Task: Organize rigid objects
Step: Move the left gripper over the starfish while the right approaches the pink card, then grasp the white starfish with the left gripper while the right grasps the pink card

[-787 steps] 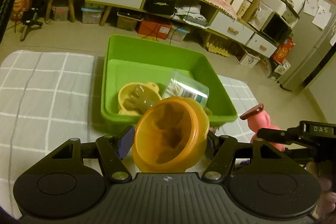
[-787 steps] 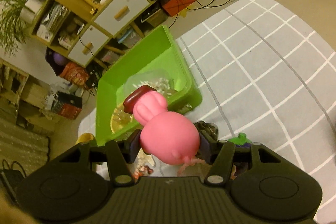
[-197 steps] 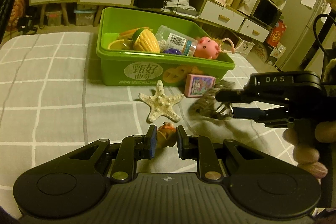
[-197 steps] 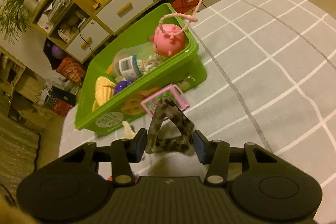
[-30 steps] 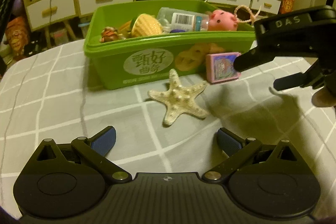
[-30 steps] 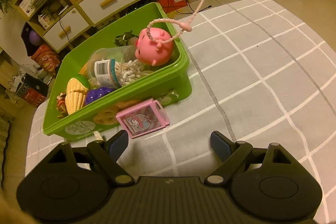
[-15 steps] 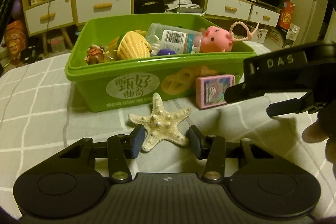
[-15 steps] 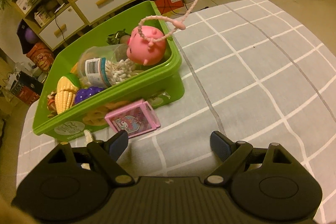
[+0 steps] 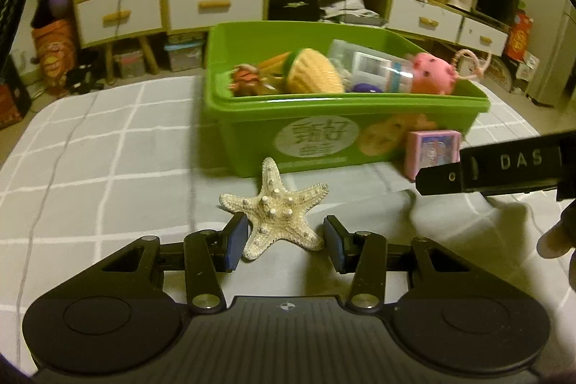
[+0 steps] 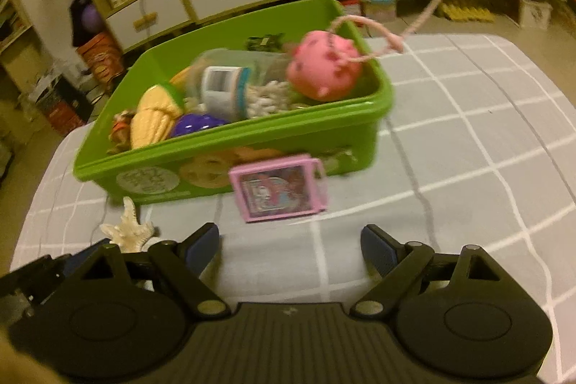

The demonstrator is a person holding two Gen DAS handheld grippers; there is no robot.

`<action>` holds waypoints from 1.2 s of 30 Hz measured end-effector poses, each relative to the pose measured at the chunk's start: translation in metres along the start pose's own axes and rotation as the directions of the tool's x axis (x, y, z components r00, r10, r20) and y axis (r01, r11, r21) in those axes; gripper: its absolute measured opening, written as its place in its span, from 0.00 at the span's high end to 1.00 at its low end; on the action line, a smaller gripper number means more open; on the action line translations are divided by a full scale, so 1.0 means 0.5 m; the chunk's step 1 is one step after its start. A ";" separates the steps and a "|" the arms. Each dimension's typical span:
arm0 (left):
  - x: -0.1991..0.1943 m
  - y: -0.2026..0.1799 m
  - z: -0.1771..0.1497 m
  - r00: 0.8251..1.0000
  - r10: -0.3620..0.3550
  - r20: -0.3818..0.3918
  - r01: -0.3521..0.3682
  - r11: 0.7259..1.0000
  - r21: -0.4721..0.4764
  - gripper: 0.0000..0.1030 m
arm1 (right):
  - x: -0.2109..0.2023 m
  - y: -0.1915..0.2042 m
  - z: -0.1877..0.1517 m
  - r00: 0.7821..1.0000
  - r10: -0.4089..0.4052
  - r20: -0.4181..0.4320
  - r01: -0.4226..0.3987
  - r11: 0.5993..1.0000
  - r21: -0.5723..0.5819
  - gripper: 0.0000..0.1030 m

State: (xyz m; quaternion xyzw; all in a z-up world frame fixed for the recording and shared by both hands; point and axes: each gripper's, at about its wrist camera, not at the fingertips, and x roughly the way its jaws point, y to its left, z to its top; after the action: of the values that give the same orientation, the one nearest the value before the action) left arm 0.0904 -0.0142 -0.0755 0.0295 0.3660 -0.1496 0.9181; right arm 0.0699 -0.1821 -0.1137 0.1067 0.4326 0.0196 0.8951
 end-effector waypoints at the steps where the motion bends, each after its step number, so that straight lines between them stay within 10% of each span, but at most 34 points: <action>1: -0.001 0.001 0.001 1.000 0.002 0.001 -0.002 1.000 -0.006 0.50 | 0.002 0.004 -0.001 1.000 0.000 0.008 0.000 1.000 -0.010 0.32; 14: -0.005 0.004 -0.005 1.000 0.016 0.012 -0.016 1.000 -0.012 0.50 | 0.014 0.035 -0.012 0.997 -0.009 0.080 0.016 0.996 -0.088 0.38; 32: -0.007 0.007 -0.005 1.000 0.012 0.012 -0.012 0.999 -0.030 0.50 | 0.002 0.005 -0.004 0.996 0.008 0.084 -0.004 0.999 -0.039 0.99; 36: -0.008 0.010 -0.004 1.000 0.007 0.009 -0.007 0.999 -0.036 0.50 | -0.001 -0.021 0.003 0.997 0.051 0.064 -0.054 0.997 0.047 1.00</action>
State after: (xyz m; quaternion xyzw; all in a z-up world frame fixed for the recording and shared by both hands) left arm 0.0880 -0.0082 -0.0745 0.0136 0.3643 -0.1398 0.9206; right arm 0.0701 -0.1928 -0.1148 0.1405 0.4017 0.0294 0.9045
